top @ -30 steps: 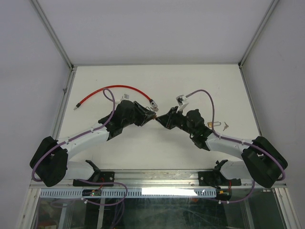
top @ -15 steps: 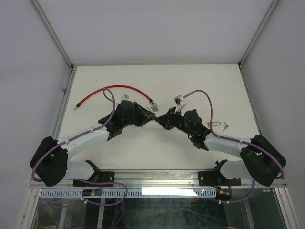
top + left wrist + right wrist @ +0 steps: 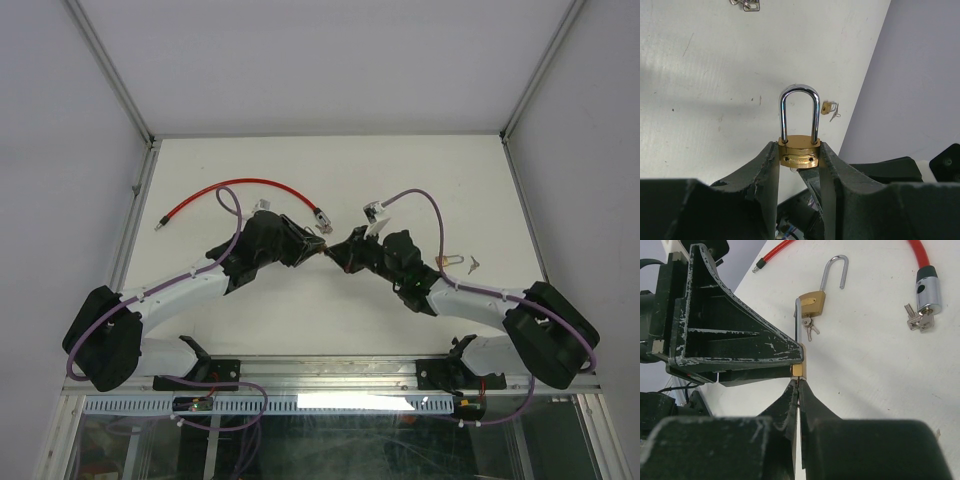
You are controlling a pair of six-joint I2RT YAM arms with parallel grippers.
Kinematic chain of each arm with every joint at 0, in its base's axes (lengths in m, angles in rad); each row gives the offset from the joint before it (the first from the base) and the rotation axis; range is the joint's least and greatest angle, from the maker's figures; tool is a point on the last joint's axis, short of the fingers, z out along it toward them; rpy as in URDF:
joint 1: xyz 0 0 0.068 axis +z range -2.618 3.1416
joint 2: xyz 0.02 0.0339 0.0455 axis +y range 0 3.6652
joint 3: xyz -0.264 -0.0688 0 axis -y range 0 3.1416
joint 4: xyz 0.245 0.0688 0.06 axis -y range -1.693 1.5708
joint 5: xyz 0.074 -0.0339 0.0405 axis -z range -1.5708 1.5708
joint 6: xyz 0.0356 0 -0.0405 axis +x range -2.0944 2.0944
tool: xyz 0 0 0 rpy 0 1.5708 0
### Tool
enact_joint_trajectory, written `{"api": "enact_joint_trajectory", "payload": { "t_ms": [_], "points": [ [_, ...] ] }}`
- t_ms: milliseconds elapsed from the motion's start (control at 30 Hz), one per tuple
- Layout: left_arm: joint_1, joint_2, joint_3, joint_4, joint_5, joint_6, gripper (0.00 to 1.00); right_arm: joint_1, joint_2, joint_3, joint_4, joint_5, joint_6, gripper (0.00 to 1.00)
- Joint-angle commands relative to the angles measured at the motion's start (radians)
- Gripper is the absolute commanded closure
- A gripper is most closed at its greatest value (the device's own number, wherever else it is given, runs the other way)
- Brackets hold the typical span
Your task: Unlock with the key
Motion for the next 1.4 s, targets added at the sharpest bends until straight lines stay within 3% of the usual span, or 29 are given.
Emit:
{"api": "enact_joint_trajectory", "payload": {
  "t_ms": [0,267,467,700,933,1067,1367],
  "points": [
    [-0.020,-0.039,0.027,0.110,0.037,-0.034,1.00,0.018,0.027,0.041,0.064,0.039,0.011,1.00],
    [-0.051,-0.042,-0.005,0.206,0.082,-0.045,1.00,0.010,0.067,0.041,0.246,0.094,0.054,1.00],
    [-0.051,-0.127,-0.111,0.401,0.066,-0.011,1.00,-0.034,0.084,-0.003,0.398,-0.034,0.197,1.00],
    [-0.050,-0.157,-0.201,0.690,0.150,0.079,1.00,-0.106,0.111,-0.034,0.533,-0.144,0.409,1.00],
    [-0.051,-0.200,-0.248,0.817,0.164,0.137,1.00,-0.127,0.168,-0.044,0.633,-0.202,0.575,1.00],
    [-0.038,-0.229,-0.256,0.743,0.121,0.211,1.00,-0.128,0.145,-0.048,0.587,-0.206,0.556,0.99],
    [0.036,-0.230,-0.128,0.334,0.056,0.500,1.00,-0.143,-0.094,-0.048,0.186,-0.207,0.277,0.68]
  ]
}}
